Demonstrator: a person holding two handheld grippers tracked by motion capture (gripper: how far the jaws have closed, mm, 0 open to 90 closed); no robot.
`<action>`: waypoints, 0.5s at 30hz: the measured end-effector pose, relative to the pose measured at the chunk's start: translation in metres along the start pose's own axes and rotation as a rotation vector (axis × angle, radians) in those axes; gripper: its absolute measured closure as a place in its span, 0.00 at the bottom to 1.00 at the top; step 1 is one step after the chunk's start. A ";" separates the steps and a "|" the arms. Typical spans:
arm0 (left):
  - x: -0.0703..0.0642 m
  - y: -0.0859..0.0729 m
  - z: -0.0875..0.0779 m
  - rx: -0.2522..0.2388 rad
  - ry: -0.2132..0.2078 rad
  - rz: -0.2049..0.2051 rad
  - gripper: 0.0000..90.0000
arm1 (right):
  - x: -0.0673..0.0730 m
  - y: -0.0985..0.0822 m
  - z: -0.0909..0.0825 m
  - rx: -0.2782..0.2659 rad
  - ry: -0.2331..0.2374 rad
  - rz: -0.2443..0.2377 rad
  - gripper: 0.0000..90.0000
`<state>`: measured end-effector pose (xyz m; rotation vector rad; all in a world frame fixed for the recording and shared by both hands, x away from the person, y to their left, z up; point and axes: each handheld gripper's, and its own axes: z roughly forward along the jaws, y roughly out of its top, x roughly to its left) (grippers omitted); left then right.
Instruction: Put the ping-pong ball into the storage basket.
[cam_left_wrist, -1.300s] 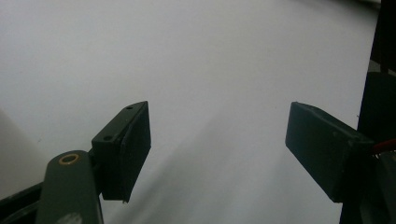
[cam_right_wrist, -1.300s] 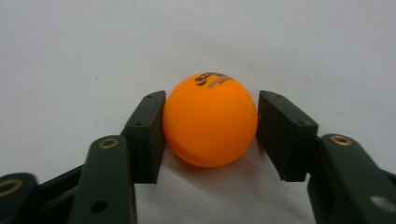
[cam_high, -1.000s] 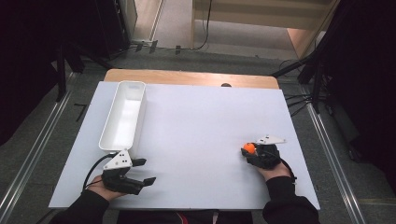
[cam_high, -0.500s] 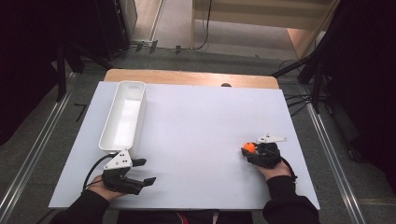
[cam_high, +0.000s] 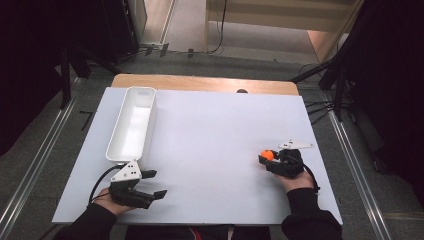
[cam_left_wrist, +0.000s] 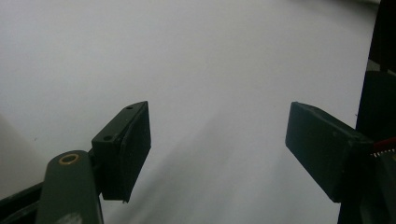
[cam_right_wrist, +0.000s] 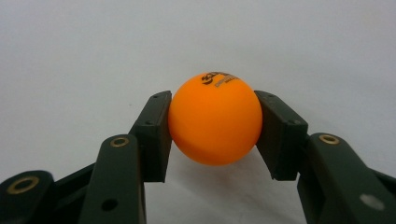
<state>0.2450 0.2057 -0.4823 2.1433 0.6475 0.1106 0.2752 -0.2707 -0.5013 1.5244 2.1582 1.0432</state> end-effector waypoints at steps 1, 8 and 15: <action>0.000 0.000 0.000 -0.001 -0.001 -0.004 0.25 | 0.001 0.001 -0.001 -0.002 0.004 0.005 0.54; 0.000 0.000 0.000 -0.003 0.003 -0.007 0.25 | 0.004 0.004 -0.007 -0.015 0.046 0.002 0.54; 0.001 0.000 0.000 -0.004 0.001 -0.005 0.25 | 0.009 0.006 -0.008 -0.004 0.076 -0.003 0.54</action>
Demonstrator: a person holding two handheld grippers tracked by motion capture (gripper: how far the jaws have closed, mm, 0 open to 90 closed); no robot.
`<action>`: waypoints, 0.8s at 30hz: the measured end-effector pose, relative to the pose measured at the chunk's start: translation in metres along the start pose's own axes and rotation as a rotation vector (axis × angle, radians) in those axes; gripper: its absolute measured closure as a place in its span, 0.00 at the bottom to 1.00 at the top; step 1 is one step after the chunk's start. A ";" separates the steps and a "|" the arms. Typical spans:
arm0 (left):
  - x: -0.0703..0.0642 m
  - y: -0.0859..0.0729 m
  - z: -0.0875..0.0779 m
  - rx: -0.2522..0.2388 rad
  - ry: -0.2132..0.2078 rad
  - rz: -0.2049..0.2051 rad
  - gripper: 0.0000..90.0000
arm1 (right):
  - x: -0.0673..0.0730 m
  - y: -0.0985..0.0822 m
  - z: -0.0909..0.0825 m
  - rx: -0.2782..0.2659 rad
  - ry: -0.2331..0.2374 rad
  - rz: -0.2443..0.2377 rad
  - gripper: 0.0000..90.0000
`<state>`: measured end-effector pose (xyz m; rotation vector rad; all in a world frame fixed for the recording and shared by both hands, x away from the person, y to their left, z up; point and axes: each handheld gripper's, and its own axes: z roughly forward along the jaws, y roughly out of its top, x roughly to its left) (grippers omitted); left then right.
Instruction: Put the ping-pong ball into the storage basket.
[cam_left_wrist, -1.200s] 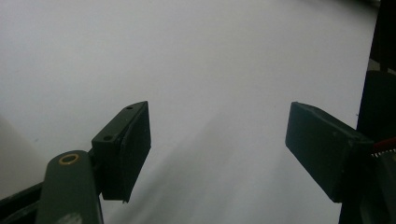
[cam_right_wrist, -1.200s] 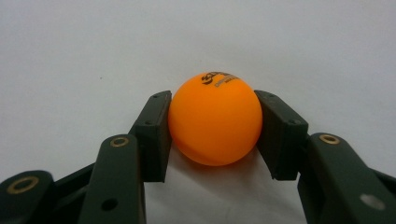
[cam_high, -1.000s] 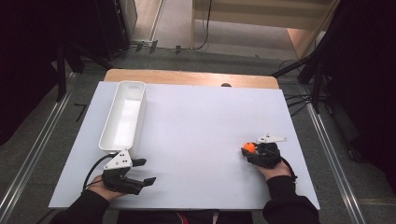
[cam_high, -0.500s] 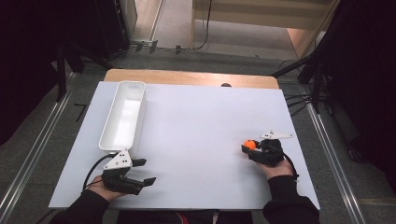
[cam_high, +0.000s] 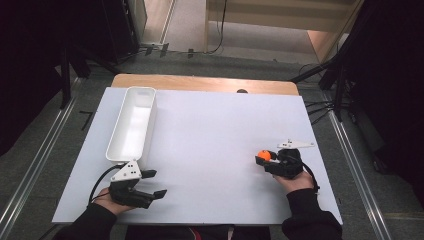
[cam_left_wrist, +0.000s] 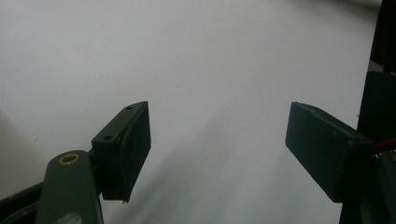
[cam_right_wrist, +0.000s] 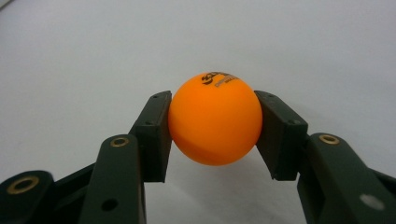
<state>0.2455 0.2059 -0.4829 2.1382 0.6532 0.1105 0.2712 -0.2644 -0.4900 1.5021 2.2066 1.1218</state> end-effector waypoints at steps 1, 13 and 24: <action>0.000 0.000 0.000 0.000 0.000 0.000 0.25 | 0.001 0.000 0.000 0.000 0.006 0.000 0.54; 0.000 -0.001 0.000 0.001 -0.004 -0.005 0.25 | 0.015 0.004 -0.001 -0.006 0.072 -0.036 0.54; 0.000 0.000 0.001 0.002 -0.007 -0.002 0.25 | 0.025 0.007 0.001 0.006 0.136 -0.078 0.54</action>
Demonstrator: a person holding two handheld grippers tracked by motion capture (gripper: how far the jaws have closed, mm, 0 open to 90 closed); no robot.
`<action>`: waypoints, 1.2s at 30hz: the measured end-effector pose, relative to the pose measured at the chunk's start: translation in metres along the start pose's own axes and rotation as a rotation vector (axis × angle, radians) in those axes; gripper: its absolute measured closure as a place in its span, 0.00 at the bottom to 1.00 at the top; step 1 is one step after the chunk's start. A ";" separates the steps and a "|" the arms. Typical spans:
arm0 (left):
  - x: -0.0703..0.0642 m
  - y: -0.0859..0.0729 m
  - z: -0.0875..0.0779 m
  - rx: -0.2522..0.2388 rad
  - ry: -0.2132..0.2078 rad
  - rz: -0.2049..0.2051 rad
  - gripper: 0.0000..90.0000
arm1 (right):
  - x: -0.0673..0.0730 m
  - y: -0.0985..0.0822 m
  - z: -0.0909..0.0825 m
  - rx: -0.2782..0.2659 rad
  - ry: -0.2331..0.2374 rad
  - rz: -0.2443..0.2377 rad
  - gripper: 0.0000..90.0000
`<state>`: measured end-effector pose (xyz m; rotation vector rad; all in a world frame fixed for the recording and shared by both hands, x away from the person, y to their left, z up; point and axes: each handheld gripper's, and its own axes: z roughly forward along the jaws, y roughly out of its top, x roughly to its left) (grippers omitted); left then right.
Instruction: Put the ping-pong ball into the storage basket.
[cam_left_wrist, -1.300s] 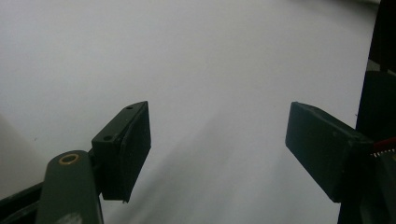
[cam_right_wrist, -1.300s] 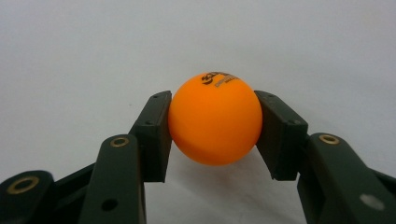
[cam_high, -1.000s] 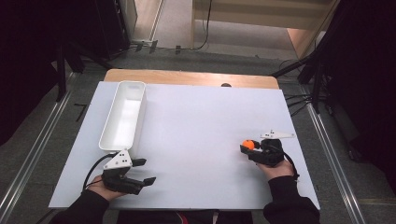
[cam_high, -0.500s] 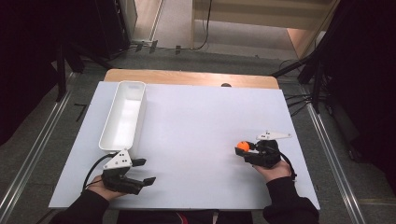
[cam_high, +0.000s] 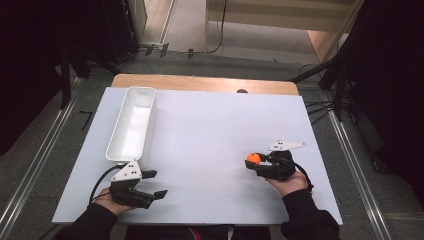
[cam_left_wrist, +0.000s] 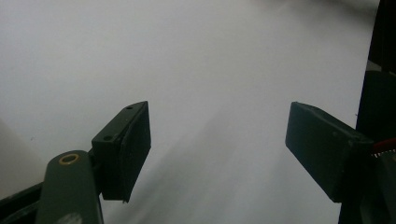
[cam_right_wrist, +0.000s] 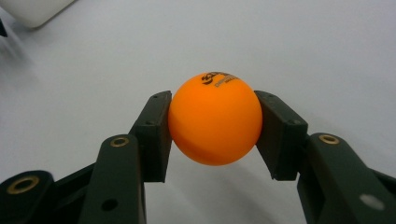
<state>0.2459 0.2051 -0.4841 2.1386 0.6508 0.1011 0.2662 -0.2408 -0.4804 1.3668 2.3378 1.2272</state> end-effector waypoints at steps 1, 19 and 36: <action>0.000 0.000 0.000 0.000 0.000 -0.001 0.25 | 0.001 0.000 0.000 0.002 0.001 -0.001 0.54; 0.000 0.000 0.000 -0.003 0.007 -0.003 0.25 | 0.016 0.006 0.007 0.042 0.075 -0.056 0.54; 0.000 0.000 -0.001 -0.006 0.015 -0.002 0.26 | 0.026 0.015 0.015 0.063 0.109 -0.089 0.54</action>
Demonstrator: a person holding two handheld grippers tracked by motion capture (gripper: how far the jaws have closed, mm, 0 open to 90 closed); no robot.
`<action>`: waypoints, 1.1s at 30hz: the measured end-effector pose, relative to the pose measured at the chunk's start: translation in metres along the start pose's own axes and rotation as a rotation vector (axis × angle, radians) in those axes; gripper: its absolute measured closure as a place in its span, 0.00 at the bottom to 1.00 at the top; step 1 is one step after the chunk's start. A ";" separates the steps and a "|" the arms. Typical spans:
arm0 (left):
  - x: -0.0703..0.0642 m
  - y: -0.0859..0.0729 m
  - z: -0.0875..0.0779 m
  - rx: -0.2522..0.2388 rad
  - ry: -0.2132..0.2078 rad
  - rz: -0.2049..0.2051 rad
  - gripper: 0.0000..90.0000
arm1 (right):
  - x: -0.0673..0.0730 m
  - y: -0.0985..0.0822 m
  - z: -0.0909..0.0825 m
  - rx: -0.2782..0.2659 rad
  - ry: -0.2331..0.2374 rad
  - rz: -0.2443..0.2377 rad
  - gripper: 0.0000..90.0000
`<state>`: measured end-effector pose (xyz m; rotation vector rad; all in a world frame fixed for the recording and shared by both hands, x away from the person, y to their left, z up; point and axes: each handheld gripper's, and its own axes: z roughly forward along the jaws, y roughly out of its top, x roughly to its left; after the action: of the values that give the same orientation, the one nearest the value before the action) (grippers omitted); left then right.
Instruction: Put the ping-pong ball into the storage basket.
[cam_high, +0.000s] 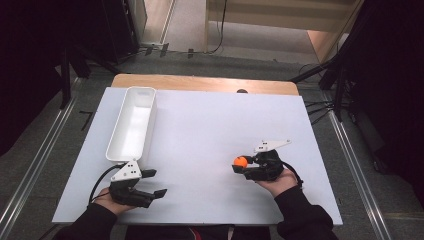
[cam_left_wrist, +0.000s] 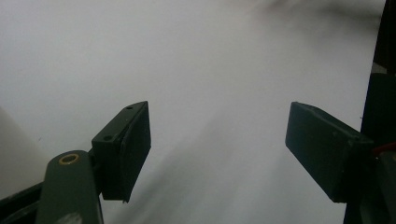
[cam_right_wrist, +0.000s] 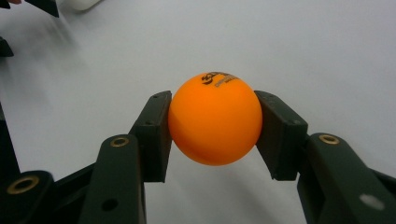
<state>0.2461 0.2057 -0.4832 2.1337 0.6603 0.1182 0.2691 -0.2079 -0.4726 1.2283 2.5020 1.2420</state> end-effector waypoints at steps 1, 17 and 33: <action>0.000 0.000 0.000 -0.001 -0.001 0.000 0.25 | 0.000 0.001 0.000 0.001 0.001 0.000 0.54; 0.000 0.000 0.000 -0.003 0.003 0.001 0.25 | 0.010 0.015 0.011 0.013 0.043 -0.020 0.54; 0.000 0.000 0.000 0.002 -0.007 -0.007 0.25 | 0.018 0.028 0.021 0.018 0.063 -0.028 0.54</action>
<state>0.2459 0.2057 -0.4832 2.1325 0.6634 0.1061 0.2833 -0.1725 -0.4621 1.1712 2.5708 1.2744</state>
